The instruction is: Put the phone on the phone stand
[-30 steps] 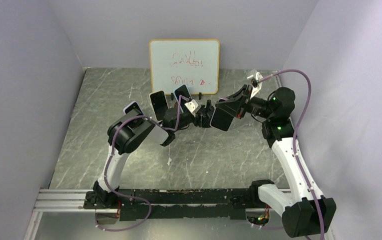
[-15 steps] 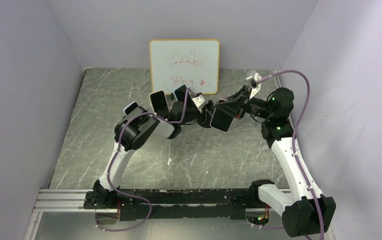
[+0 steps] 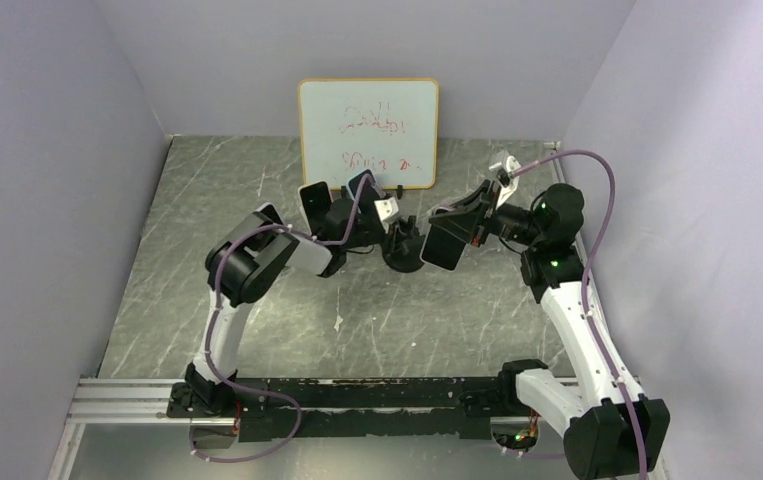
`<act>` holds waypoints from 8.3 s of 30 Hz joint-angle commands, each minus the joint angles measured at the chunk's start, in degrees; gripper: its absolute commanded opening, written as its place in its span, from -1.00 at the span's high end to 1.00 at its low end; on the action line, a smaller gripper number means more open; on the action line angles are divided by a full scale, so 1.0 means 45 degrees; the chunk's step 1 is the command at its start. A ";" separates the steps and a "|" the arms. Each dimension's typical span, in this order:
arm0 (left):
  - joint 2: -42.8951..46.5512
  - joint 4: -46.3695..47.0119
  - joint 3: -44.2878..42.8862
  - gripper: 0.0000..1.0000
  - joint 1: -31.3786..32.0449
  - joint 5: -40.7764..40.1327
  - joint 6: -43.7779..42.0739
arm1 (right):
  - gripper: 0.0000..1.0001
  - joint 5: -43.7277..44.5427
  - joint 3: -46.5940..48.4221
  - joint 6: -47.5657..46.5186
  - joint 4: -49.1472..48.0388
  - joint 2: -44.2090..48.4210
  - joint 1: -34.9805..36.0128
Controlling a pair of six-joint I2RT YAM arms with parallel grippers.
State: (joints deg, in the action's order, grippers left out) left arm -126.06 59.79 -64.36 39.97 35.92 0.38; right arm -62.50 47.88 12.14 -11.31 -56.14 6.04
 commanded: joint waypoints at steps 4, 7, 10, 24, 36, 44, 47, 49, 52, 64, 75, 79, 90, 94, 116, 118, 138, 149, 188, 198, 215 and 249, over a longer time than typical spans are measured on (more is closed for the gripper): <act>0.2602 -0.1403 0.2708 0.90 -0.0398 0.1838 -0.1589 | 1.00 0.0123 -0.0809 -0.0922 0.0206 0.0708 0.0919; 0.3060 -0.0971 0.3614 0.90 -0.0503 0.2011 -0.1480 | 1.00 0.1087 -0.1140 -0.1635 0.0830 0.0569 0.2318; 0.3224 -0.0062 0.4328 0.90 -0.0536 0.2080 -0.1151 | 1.00 0.1396 -0.1436 -0.1667 0.0443 0.0020 0.3469; 0.2754 0.3732 0.5718 0.90 -0.0422 0.2891 0.1288 | 1.00 0.2193 -0.1980 -0.1136 -0.3061 -0.1663 0.4479; 0.2454 0.2958 0.5513 0.90 -0.0023 0.2640 0.0698 | 1.00 0.2766 -0.0989 -0.1607 -0.3302 -0.3209 0.5786; 0.2491 0.2284 0.5577 0.91 0.0472 0.1410 0.0383 | 1.00 0.3157 -0.1198 -0.1306 -0.4932 -0.3667 0.6002; 0.2315 0.2667 0.5735 0.91 0.0600 0.1051 0.0687 | 1.00 0.3399 -0.1204 -0.1210 -0.5499 -0.3994 0.6254; 0.2193 0.2873 0.5798 0.91 0.0655 0.0692 0.0950 | 1.00 0.3705 -0.1211 -0.1247 -0.5802 -0.4249 0.6511; 0.2164 0.2970 0.5890 0.90 0.0737 0.0122 0.1140 | 1.00 0.4552 -0.1465 -0.1269 -0.6593 -0.4409 0.6922; 0.2604 0.3541 0.6782 0.91 0.0870 -0.2742 0.1549 | 1.00 0.7255 -0.1939 -0.1897 -0.6968 -0.4267 0.7809; 0.2858 0.2679 0.6939 0.91 0.1183 -0.3787 0.1283 | 1.00 0.8642 -0.2325 -0.3205 -0.5840 -0.2935 0.7780; 0.3091 0.1955 0.6890 0.91 0.1546 -0.4392 0.0886 | 1.00 0.8415 -0.1950 -0.3556 -0.5703 -0.3324 0.7782; 0.2676 0.0619 0.6481 0.90 0.2557 -0.5775 0.0628 | 1.00 0.6641 -0.1953 -0.3158 -0.8106 -0.4602 0.7780; 0.2330 0.0695 0.6375 0.90 0.2746 -0.5096 0.0819 | 1.00 0.6077 -0.1987 -0.3079 -0.9321 -0.5233 0.7793; 0.2304 -0.0120 0.6516 0.91 0.2706 0.0881 0.0071 | 1.00 0.3464 -0.2333 -0.2335 -1.2794 -0.6220 0.5675; 0.2345 -0.0016 0.6576 0.91 0.2696 0.0729 0.0081 | 1.00 0.3521 -0.2544 -0.2272 -1.2921 -0.6132 0.5547; 0.2572 0.0179 0.6899 0.90 0.2565 -0.0212 0.0157 | 1.00 0.5048 -0.3064 -0.3700 -1.0759 -0.5195 0.4972; 0.2516 0.0364 0.6904 0.91 0.2572 -0.0458 0.0208 | 1.00 0.5749 -0.2806 -0.4475 -0.9461 -0.5038 0.4793; 0.2268 -0.3896 0.2264 0.90 0.0381 -0.3162 -0.1391 | -1.00 1.1678 -0.6188 -0.2718 -0.7479 0.3283 0.3657; 0.1435 -0.3800 0.1326 0.52 0.0247 -0.2360 -0.0985 | -1.00 1.2484 -0.7183 -0.1107 -0.7504 0.3651 0.3647; 0.3310 -0.2951 0.3412 -0.96 -0.0614 -0.3052 -0.0822 | -1.00 1.2856 -0.7991 0.0078 -0.6941 0.4545 0.3676; 1.0869 -0.5638 0.7359 -0.96 -0.1657 -0.7276 -0.0163 | -1.00 2.2331 -0.5342 -0.2946 -0.5584 0.0341 1.2078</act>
State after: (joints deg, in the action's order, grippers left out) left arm -79.55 36.95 -32.29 33.52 4.80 -1.04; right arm 29.26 20.64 0.82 -31.86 -51.94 59.53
